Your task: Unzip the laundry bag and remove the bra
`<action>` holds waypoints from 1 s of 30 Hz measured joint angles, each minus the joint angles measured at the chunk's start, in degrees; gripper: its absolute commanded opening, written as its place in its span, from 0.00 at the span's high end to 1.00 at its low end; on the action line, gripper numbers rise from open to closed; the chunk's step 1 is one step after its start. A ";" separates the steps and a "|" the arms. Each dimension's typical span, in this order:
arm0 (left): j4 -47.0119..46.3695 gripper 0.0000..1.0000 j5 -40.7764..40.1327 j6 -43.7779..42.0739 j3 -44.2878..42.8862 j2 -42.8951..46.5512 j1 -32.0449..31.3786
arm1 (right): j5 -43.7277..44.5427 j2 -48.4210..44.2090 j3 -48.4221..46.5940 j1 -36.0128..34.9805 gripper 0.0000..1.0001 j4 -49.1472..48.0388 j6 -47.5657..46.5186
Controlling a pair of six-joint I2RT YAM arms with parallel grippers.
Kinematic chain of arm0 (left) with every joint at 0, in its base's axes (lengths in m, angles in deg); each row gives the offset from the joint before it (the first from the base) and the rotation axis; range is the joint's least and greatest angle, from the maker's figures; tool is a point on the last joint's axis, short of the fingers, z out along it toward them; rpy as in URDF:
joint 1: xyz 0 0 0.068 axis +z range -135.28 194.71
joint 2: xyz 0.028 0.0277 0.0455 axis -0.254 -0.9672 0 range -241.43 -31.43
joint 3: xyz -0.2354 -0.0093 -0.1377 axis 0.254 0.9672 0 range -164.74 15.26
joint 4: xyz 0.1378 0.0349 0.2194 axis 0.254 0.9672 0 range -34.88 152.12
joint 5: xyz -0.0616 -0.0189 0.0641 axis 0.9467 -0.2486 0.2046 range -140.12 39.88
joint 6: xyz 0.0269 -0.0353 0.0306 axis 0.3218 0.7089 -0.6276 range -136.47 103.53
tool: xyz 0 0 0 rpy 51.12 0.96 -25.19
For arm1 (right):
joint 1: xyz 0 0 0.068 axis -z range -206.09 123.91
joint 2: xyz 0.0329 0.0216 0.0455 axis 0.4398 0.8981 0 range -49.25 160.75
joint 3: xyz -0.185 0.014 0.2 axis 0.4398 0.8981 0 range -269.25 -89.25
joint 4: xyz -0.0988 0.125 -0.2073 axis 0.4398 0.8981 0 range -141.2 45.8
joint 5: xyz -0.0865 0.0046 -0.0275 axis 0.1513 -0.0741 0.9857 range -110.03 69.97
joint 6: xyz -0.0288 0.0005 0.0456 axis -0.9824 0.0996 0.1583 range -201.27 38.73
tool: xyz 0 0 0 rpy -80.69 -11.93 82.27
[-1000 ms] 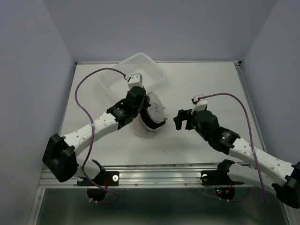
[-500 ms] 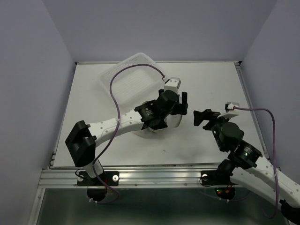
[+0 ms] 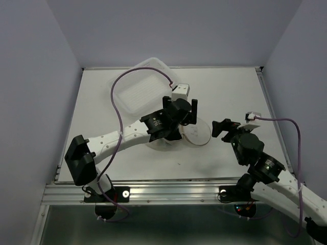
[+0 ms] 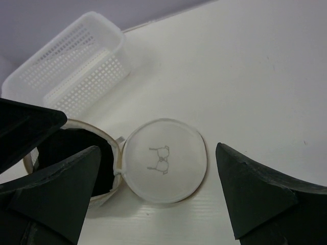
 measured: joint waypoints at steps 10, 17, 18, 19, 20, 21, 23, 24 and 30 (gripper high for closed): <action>10.32 0.04 -1.95 -0.39 -1.66 -8.55 1.20 | -8.74 11.23 0.00 0.00 0.00 -0.59 0.61; 16.65 0.04 -4.59 -0.83 -4.66 -16.00 1.20 | -14.12 15.63 2.08 0.00 0.00 -3.13 1.90; 17.09 0.04 -4.83 -0.79 -5.14 -16.48 1.20 | -14.25 15.80 2.36 0.00 0.00 -3.17 1.97; 17.92 0.04 -5.60 -0.72 -5.86 -17.05 1.20 | -14.38 15.96 2.84 0.00 0.00 -3.56 2.12; 18.40 0.04 -6.16 -0.74 -6.32 -17.42 1.20 | -14.38 16.00 3.21 0.00 0.00 -3.61 2.23; 18.86 0.04 -6.62 -0.68 -6.67 -17.75 1.20 | -14.38 16.00 3.45 0.00 0.00 -3.67 2.34; 19.78 0.08 -7.85 -0.26 -6.93 -18.62 1.20 | -14.36 16.00 4.02 0.00 0.00 -3.85 2.54; 20.13 0.13 -8.31 -0.09 -6.95 -19.06 1.20 | -14.29 16.11 4.09 0.00 0.00 -3.89 2.56; 21.38 0.41 -9.20 1.18 -6.62 -21.84 1.25 | -13.31 17.57 6.08 0.00 0.01 -6.14 3.23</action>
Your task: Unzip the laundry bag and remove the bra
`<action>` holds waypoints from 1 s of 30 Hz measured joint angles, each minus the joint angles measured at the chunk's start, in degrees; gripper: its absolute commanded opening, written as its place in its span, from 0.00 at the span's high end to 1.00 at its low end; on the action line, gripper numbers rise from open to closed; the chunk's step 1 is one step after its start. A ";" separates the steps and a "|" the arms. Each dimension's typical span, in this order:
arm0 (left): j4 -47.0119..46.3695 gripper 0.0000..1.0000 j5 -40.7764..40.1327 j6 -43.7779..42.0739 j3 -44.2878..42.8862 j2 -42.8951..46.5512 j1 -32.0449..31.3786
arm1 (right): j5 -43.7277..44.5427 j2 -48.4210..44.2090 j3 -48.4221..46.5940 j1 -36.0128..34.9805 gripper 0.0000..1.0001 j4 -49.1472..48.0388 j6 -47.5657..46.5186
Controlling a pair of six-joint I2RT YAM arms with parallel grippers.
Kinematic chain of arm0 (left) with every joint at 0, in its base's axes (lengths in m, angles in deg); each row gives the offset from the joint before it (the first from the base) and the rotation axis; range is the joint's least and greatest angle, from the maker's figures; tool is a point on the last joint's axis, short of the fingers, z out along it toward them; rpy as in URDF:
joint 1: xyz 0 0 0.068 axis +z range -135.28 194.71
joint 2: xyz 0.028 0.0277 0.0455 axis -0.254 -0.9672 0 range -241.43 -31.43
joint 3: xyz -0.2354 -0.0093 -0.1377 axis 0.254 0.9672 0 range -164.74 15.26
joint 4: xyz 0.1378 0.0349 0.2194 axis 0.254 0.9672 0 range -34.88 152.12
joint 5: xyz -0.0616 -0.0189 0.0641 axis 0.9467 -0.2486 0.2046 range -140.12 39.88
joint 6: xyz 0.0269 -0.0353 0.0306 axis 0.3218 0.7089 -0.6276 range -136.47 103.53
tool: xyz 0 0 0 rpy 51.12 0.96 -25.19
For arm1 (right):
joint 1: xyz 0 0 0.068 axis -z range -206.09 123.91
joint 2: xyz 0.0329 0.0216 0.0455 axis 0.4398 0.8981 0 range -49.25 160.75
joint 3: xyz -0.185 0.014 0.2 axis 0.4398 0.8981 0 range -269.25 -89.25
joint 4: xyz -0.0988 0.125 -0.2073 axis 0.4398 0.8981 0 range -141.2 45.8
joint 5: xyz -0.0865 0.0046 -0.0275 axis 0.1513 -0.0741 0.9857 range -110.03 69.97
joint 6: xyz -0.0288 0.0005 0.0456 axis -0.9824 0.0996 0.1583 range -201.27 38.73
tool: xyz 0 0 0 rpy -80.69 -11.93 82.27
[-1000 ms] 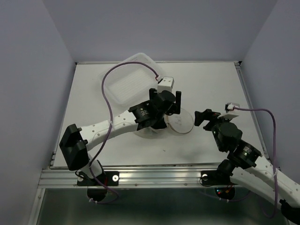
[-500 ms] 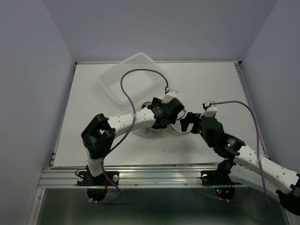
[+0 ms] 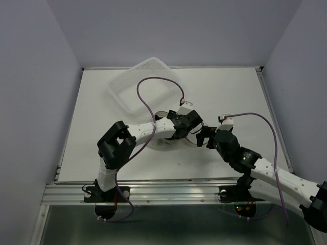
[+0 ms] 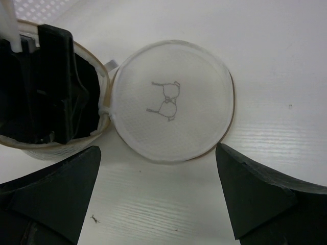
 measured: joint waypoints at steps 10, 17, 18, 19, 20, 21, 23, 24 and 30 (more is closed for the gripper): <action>-0.66 0.99 -0.37 2.08 2.80 0.09 0.13 | 0.00 4.13 1.97 1.75 0.10 -1.81 1.62; -1.88 1.00 -0.48 2.95 5.88 1.73 0.13 | -10.19 14.14 1.60 6.97 0.38 -9.94 -0.94; -2.01 1.00 -0.48 3.13 6.29 2.29 0.15 | -11.17 15.28 1.49 6.97 0.42 -10.58 -1.44; -2.21 1.00 -0.48 3.30 6.67 3.04 0.15 | -13.77 17.59 1.25 7.10 0.44 -12.17 -2.25; -2.29 1.00 -0.50 3.45 6.91 3.56 0.15 | -15.08 19.15 0.96 7.15 0.45 -13.16 -2.27; -2.49 1.00 -0.46 3.65 7.26 4.42 0.15 | -16.74 21.05 0.57 7.17 0.44 -14.43 -2.71; -2.91 1.00 -0.42 3.76 7.78 5.79 0.15 | -19.56 24.09 0.02 7.17 0.44 -16.63 -3.21; -3.02 1.00 -0.42 3.87 7.96 6.23 0.17 | -21.18 25.68 -0.22 7.17 0.44 -18.05 -3.34; -4.09 1.00 0.17 4.13 8.33 9.03 0.17 | -24.39 33.00 -0.44 7.85 0.43 -22.53 -1.95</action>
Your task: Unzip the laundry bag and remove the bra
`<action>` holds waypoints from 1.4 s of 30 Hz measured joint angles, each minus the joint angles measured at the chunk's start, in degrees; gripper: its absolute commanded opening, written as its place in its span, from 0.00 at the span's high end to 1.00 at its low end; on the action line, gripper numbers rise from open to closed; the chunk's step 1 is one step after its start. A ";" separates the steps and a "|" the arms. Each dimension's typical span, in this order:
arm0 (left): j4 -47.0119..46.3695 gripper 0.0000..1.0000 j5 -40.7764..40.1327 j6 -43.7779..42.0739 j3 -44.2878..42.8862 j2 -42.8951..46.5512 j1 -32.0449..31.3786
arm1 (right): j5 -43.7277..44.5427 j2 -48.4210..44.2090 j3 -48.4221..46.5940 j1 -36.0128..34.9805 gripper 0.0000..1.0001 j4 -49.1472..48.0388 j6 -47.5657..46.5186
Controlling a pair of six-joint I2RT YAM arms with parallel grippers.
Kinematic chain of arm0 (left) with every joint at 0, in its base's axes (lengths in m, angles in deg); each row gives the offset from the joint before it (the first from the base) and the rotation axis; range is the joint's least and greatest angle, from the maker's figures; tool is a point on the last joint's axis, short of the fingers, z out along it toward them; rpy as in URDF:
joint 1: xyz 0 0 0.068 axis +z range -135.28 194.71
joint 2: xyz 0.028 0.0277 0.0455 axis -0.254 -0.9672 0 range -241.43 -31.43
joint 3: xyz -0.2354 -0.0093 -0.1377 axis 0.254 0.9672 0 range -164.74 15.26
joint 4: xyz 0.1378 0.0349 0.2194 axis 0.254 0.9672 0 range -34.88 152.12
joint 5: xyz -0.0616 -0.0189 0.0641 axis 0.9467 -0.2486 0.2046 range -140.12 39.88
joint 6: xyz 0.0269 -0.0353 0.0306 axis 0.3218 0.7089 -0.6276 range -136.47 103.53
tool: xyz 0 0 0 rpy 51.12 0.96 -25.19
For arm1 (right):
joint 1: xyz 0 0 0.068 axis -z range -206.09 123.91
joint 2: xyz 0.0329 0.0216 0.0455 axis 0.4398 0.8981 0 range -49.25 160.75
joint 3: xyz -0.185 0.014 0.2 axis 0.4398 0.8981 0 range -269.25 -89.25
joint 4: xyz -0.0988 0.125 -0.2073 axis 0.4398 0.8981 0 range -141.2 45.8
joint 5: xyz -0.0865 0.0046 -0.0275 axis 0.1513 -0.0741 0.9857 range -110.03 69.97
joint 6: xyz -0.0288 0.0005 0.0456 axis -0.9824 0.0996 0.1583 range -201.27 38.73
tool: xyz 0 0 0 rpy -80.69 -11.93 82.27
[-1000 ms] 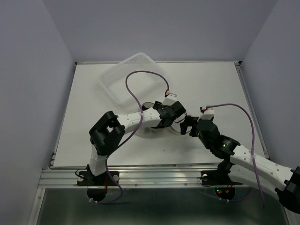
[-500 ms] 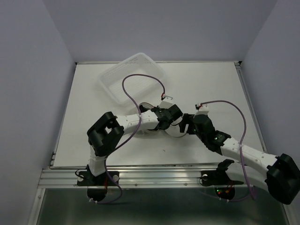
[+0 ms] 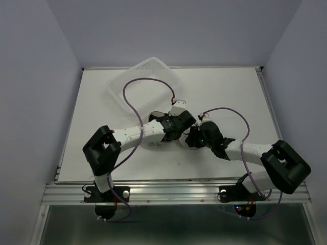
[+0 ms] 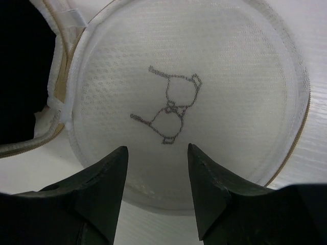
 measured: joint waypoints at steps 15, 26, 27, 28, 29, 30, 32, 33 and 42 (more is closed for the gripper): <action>-3.98 1.00 4.28 -1.20 1.01 16.48 0.22 | -1.14 -2.45 4.66 8.87 0.37 -1.18 8.55; -12.98 1.00 10.60 -4.94 -0.37 32.35 9.05 | -0.87 -8.35 5.05 10.10 0.36 8.04 8.52; -12.98 1.00 10.56 -5.53 -1.22 32.50 10.32 | -0.87 -8.50 5.05 10.10 0.36 8.28 8.48; -13.07 1.00 10.58 -6.12 -2.47 32.48 11.54 | -0.87 -8.72 5.05 10.10 0.36 8.66 8.35; -13.40 1.00 10.40 -7.04 -4.00 32.30 13.14 | -0.87 -8.83 5.05 10.10 0.36 8.83 8.24; -13.44 1.00 10.34 -7.89 -5.35 32.02 14.67 | -0.87 -8.87 5.05 10.10 0.36 9.01 8.11; -13.68 1.00 10.27 -9.49 -7.89 31.21 16.90 | -0.87 -8.96 5.05 10.10 0.36 9.18 7.91; -13.53 1.00 10.16 -10.38 -9.88 30.29 18.05 | -0.87 -9.01 5.05 10.10 0.36 9.22 7.82; -14.29 1.00 11.19 -17.09 -25.29 18.47 27.36 | -0.92 -9.25 5.05 10.10 0.35 9.60 7.15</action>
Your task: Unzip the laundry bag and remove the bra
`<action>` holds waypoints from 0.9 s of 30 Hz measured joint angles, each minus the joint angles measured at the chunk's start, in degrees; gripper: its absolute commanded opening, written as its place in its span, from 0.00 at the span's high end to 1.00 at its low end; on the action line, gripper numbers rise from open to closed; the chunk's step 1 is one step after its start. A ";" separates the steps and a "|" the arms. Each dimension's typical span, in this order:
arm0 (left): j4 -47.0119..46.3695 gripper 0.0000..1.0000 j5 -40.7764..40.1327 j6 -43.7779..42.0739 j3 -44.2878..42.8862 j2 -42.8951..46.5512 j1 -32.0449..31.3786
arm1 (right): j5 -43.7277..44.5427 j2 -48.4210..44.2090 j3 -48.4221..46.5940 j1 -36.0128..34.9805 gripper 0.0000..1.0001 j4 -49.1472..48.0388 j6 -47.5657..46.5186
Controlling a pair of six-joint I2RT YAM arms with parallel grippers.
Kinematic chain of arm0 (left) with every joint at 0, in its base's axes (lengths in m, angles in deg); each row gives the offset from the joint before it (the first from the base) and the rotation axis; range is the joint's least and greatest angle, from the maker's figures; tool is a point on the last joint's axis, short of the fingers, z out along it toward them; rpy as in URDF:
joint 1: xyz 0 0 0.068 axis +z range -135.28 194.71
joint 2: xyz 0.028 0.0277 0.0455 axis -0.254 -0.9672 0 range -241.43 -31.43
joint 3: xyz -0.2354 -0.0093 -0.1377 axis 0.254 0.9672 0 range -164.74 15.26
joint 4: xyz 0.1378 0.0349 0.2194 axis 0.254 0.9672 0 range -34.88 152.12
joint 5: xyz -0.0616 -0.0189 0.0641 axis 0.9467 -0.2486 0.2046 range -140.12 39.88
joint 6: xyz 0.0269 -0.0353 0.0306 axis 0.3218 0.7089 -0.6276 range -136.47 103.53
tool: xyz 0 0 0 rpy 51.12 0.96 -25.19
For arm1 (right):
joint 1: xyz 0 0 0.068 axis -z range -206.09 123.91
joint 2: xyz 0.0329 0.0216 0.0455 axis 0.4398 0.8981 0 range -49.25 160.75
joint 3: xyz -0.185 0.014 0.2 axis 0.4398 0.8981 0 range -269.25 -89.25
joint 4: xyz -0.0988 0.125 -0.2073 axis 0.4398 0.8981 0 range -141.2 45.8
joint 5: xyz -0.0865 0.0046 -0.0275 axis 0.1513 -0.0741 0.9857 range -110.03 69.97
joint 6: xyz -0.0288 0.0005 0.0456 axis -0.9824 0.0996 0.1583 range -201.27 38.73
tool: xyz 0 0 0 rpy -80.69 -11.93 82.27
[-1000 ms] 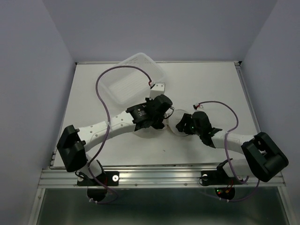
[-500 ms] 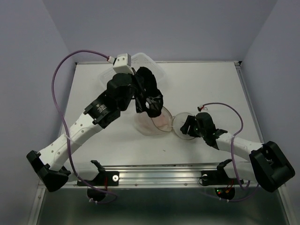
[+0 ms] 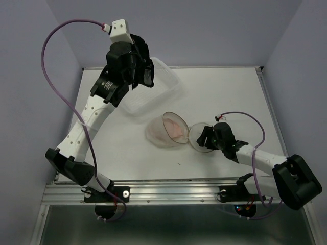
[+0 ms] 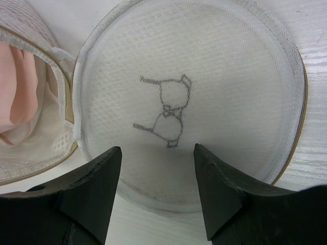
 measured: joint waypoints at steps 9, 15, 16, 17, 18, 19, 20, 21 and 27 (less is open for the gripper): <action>-0.31 1.00 1.38 -1.64 -3.61 -14.29 5.09 | -0.15 -1.51 0.02 0.00 0.34 1.16 -0.61; -2.29 1.00 2.27 -1.42 0.22 -22.64 6.73 | -0.39 -2.05 0.46 0.02 0.34 1.20 -0.66; -2.73 1.00 2.51 -1.44 0.70 -24.15 6.78 | -0.42 -2.14 0.57 0.02 0.34 1.31 -0.68; -3.13 1.00 2.75 -1.44 0.92 -25.35 6.80 | -0.48 -2.32 0.72 0.02 0.34 1.46 -0.79; -3.89 1.00 3.08 -1.46 0.94 -27.47 6.95 | -0.50 -2.36 0.74 0.02 0.34 1.55 -0.83; -4.68 1.00 3.50 -1.49 0.94 -28.94 7.04 | -0.61 -2.51 0.76 0.02 0.34 1.60 -0.85; -5.35 1.00 3.96 -1.51 0.94 -30.58 7.13 | -0.63 -2.67 0.76 0.02 0.34 1.60 -0.87; -5.77 1.00 4.24 -1.53 0.90 -31.67 7.13 | -0.68 -2.86 0.76 0.02 0.34 1.57 -0.90; -7.72 0.38 5.95 -1.73 -2.25 -39.69 7.13 | -1.07 -4.37 0.76 0.04 0.33 1.57 -1.01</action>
